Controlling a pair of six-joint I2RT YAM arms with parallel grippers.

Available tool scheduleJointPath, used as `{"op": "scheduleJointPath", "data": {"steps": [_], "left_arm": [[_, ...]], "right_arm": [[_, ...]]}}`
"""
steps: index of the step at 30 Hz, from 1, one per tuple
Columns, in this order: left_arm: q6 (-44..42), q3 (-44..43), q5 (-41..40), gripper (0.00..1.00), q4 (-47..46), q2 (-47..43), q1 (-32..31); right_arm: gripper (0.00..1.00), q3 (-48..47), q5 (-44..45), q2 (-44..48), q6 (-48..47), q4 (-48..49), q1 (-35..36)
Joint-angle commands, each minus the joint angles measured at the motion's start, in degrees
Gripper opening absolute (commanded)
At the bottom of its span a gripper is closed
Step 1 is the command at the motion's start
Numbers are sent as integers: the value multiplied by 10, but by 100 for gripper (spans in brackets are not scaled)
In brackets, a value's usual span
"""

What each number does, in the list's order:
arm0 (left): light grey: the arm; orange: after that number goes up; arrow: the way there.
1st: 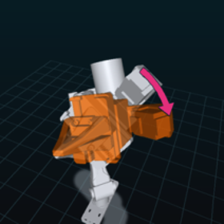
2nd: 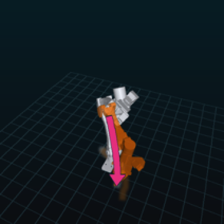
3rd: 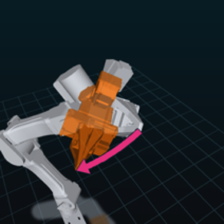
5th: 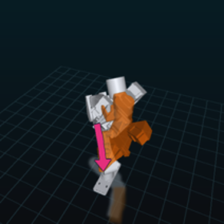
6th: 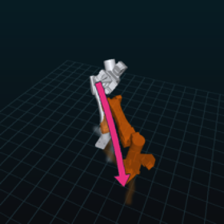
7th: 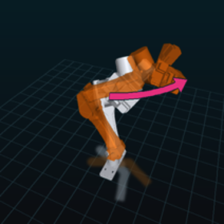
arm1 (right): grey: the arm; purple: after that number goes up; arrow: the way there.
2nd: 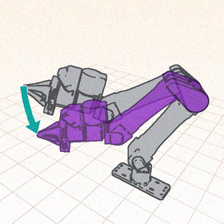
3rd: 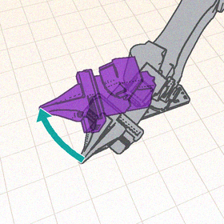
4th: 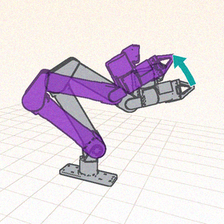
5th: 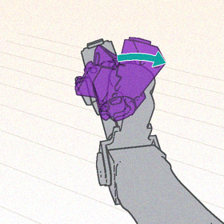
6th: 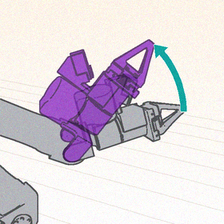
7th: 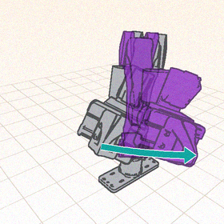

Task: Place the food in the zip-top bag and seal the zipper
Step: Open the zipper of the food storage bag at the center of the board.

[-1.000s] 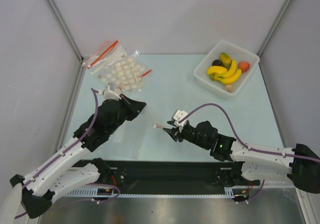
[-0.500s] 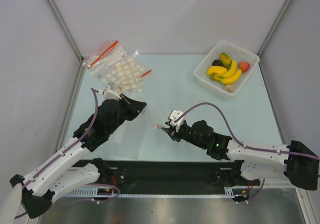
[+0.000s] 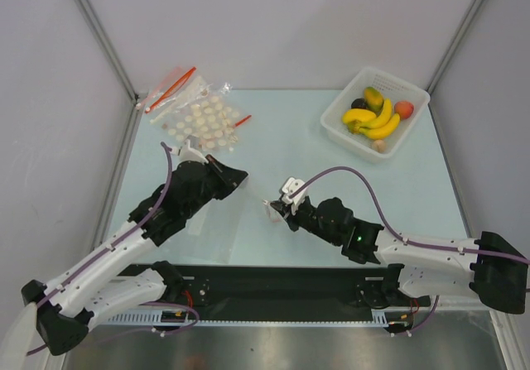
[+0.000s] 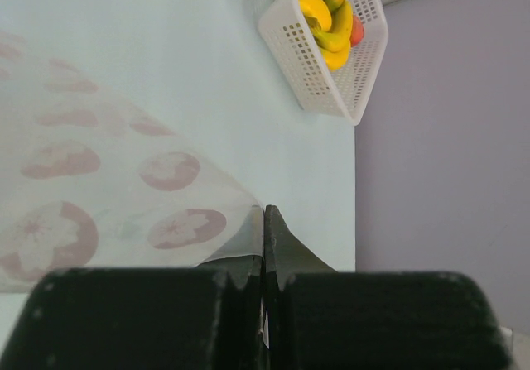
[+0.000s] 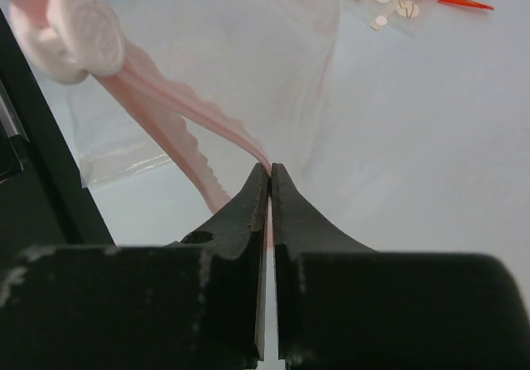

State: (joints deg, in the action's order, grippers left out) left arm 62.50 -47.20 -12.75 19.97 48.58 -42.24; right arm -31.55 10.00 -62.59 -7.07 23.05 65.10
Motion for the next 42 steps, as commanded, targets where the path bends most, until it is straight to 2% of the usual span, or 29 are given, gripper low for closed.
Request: {"op": "scheduleJointPath", "data": {"steps": [1,7,10,11,13,14,15,16,19,25,30,34,42], "left_arm": [[-7,-20,6,1,-20,13,2],[-12,-14,-9,1,-26,31,2],[-36,-4,-17,12,-46,23,2],[-49,-1,-22,24,-56,20,2],[-90,12,-25,36,-90,11,2],[-110,18,-20,51,-105,8,2],[-129,24,-5,60,-124,6,2],[-155,34,0,75,-149,1,2],[-198,43,5,99,-175,-1,2],[-279,45,62,100,-214,17,2],[-303,32,77,100,-224,93,1],[-345,4,13,100,-216,162,1],[-399,-37,-140,100,-204,261,3]], "right_arm": [[2,-29,-4,6,14,29,4],[0,-28,39,21,26,18,5],[0,-26,60,28,31,19,4],[0,-23,59,30,35,20,4],[0,-21,60,32,41,23,2],[0,-21,64,31,53,23,-1],[0,-24,64,31,64,20,-16],[0,-26,59,30,68,10,-28],[0,-33,7,32,136,-16,-89],[0,-51,-159,2,281,-61,-245],[0,-55,-260,-52,352,-48,-313],[0,-56,-297,-74,375,-39,-327],[0,-47,-289,-74,382,-44,-331]]}}
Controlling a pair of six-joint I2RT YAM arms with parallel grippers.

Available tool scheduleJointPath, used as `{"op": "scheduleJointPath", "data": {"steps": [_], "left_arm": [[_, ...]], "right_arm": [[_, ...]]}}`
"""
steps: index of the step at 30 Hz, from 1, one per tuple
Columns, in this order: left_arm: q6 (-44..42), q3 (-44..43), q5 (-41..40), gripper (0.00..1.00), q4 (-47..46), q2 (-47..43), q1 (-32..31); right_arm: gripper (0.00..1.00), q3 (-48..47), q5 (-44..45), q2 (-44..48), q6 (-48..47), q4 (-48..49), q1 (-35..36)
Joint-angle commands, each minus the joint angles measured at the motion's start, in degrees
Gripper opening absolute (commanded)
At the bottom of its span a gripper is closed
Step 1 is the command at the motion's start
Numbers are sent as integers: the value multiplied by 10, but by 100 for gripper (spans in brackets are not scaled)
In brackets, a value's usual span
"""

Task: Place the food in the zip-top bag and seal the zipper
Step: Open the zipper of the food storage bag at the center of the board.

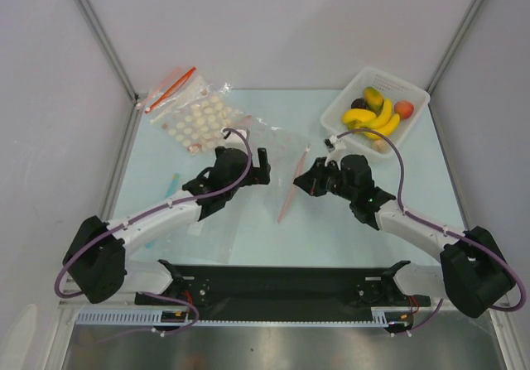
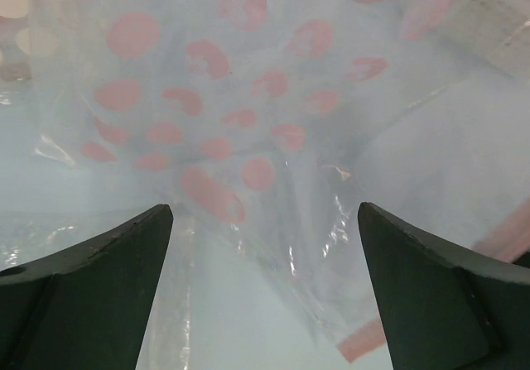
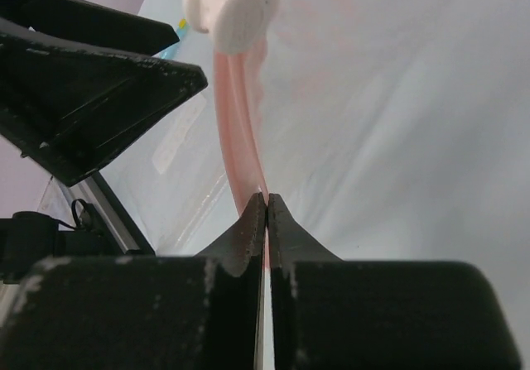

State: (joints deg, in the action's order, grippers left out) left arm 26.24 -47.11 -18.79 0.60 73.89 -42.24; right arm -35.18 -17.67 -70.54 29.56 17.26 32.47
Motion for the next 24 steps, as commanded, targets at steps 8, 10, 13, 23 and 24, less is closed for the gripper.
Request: {"op": "scheduleJointPath", "data": {"steps": [8,10,13,23,24], "left_arm": [[-65,-29,92,100,-2,-66,-7],[-77,10,116,100,-41,-103,-26],[-115,31,112,100,-75,-145,-71],[-190,19,110,100,-104,-92,-144],[-194,17,106,100,-104,-83,-145]], "right_arm": [[0,9,20,34,30,13,-21],[0,16,32,41,35,14,-21],[0,19,42,51,45,12,-22],[0,29,37,74,55,31,-14],[0,30,38,77,52,36,-10]]}}
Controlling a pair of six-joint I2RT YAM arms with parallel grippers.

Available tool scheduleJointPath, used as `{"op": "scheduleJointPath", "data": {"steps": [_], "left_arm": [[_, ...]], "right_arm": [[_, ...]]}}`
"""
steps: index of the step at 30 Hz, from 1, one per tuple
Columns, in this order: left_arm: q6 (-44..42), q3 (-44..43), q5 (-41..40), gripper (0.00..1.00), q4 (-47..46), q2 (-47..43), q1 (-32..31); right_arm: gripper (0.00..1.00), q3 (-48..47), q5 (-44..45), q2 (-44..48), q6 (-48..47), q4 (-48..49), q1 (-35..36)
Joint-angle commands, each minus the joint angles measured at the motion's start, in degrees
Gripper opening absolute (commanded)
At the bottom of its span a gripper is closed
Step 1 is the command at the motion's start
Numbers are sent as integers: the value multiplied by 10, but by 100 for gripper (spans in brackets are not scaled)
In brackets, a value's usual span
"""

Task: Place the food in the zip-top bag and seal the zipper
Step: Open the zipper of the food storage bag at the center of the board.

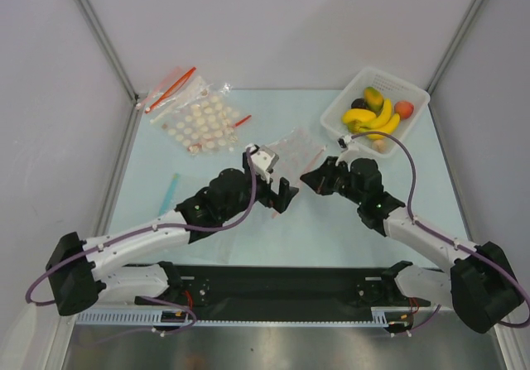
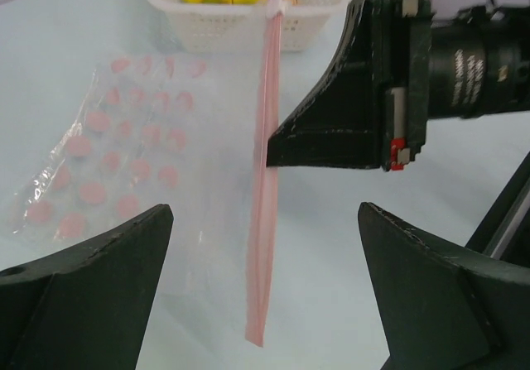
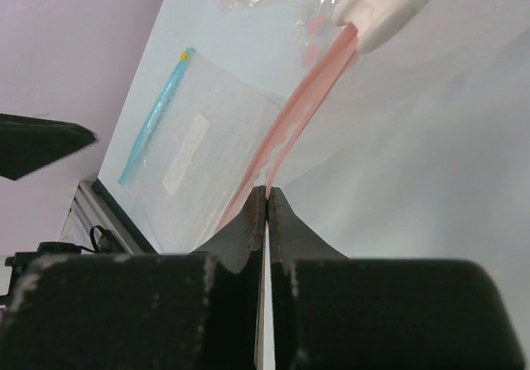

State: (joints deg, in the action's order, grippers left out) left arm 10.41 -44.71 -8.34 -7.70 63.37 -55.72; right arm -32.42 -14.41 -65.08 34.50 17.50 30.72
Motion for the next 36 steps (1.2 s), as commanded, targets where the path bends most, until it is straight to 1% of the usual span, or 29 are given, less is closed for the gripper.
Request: {"op": "scheduleJointPath", "data": {"steps": [1,4,6,11,14,15,17,20,24,26,27,29,30,31,32,33,35,36], "left_arm": [[-37,-13,1,100,-21,29,-13],[-36,-27,-22,99,-12,56,-18],[-40,-34,-33,96,-6,70,-18],[-38,-39,-58,91,-1,83,-17],[-37,-41,-78,83,1,84,-18],[-37,-41,-82,79,2,85,-18],[-39,-42,-87,76,3,87,-18],[-40,-47,-100,69,8,98,-18],[-43,-57,-104,56,12,115,-17],[-49,-60,-98,51,14,128,-18],[-50,-68,-94,46,17,135,-18],[-51,-79,-96,40,34,155,-18],[-52,-85,-97,29,39,161,-18],[-53,-92,-103,24,43,164,-18],[-53,-96,-106,15,51,172,-18],[-52,-103,-112,0,59,175,-17],[-46,-111,-144,0,73,174,-18],[-47,-113,-160,0,94,164,-18]], "right_arm": [[0,3,10,25,0,34,14],[0,2,26,35,-15,32,35],[0,-1,46,39,-28,25,48],[0,-5,61,43,-38,20,67],[0,-6,62,43,-40,19,69],[0,-5,59,42,-40,19,69],[0,-6,57,41,-41,19,70],[0,-6,57,41,-42,19,71],[0,-6,55,41,-44,22,72],[0,-7,54,40,-44,21,73],[0,-7,56,40,-45,21,73],[0,-7,57,42,-45,19,74],[0,-6,59,43,-45,19,74],[0,-6,60,43,-46,19,74],[0,-6,61,43,-46,18,74],[0,-6,64,43,-45,18,74],[0,-5,69,39,-41,16,73],[0,-5,70,36,-37,15,71]]}}
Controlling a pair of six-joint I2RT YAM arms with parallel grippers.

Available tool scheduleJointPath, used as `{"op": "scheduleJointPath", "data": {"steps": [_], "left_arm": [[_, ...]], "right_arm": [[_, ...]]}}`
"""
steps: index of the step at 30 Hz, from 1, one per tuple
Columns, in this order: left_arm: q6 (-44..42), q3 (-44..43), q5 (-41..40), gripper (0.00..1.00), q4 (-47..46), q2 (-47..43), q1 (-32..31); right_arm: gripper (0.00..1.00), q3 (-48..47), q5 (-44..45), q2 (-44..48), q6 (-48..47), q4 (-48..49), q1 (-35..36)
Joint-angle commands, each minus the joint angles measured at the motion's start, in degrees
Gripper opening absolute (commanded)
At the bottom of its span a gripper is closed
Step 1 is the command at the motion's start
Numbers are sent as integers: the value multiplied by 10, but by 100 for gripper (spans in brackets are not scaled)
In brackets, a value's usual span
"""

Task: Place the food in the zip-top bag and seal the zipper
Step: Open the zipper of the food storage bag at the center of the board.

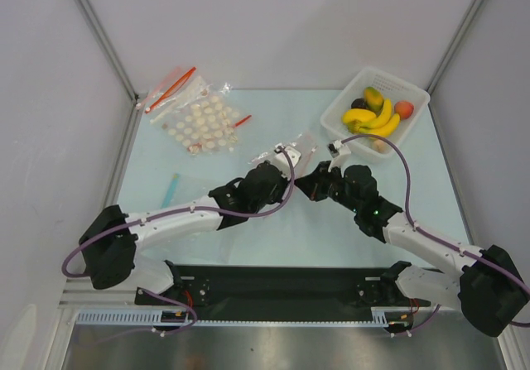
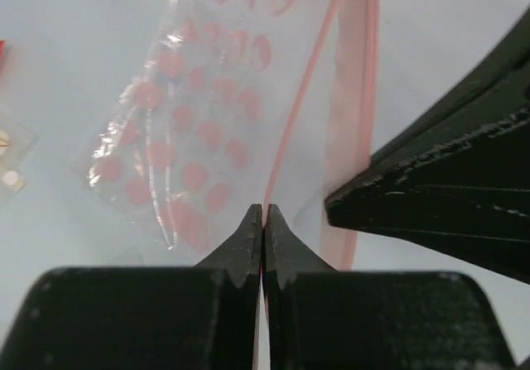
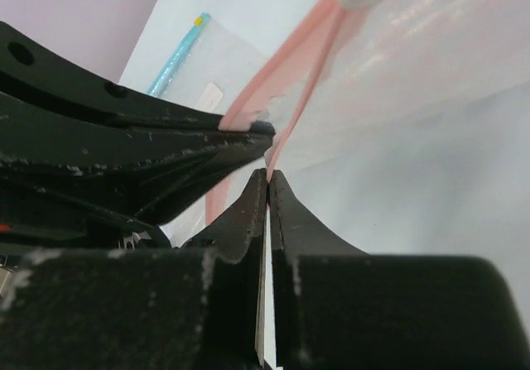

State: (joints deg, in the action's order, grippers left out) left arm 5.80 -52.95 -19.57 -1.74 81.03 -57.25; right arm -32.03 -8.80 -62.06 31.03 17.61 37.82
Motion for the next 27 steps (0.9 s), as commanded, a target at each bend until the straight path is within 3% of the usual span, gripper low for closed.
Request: {"op": "scheduleJointPath", "data": {"steps": [1,15,17,21,25,27], "left_arm": [[1,-33,-83,0,45,-18,-4],[-14,-80,-423,0,189,-116,-80],[-29,-82,-436,0,188,-109,-105],[-35,-96,-389,0,177,-57,-109],[-23,-132,-352,0,193,23,-109],[-15,-155,-348,0,206,49,-108]], "right_arm": [[0,-8,12,-3,5,14,-4],[2,-1,-24,-46,44,26,-57],[5,-1,-37,-53,43,41,-57],[21,-6,-77,-80,38,61,-57],[44,-11,-88,-98,34,62,-56],[47,-15,-80,-107,33,59,-51]]}}
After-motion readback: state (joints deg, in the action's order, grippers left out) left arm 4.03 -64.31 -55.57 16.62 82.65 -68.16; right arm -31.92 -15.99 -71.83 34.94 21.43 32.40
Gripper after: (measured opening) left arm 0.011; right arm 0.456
